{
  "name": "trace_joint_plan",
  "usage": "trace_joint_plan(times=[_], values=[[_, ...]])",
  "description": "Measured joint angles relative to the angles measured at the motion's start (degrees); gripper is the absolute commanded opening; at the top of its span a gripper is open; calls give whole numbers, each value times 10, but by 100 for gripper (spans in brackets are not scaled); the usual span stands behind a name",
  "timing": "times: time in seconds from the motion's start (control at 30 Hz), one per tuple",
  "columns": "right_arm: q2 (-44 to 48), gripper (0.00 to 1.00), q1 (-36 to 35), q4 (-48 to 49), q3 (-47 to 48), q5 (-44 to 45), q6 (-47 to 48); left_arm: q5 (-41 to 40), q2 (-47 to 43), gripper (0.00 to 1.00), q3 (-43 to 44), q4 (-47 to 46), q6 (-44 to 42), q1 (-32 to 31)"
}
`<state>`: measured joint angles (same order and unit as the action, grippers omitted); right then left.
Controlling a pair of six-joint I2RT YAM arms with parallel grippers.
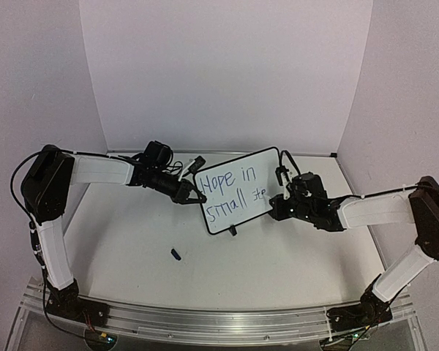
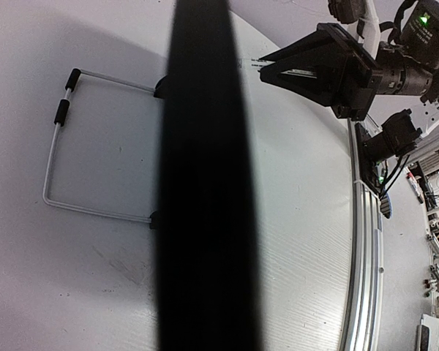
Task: Write a sentence on the whiteboard
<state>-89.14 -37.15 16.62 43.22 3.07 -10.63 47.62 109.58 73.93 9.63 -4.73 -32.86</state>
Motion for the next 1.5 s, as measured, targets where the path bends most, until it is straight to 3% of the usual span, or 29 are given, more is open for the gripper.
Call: trace_joint_plan(times=[1.5], values=[[8, 0, 0, -17, 24, 52, 15, 0, 0, 0, 0, 0, -3, -1]])
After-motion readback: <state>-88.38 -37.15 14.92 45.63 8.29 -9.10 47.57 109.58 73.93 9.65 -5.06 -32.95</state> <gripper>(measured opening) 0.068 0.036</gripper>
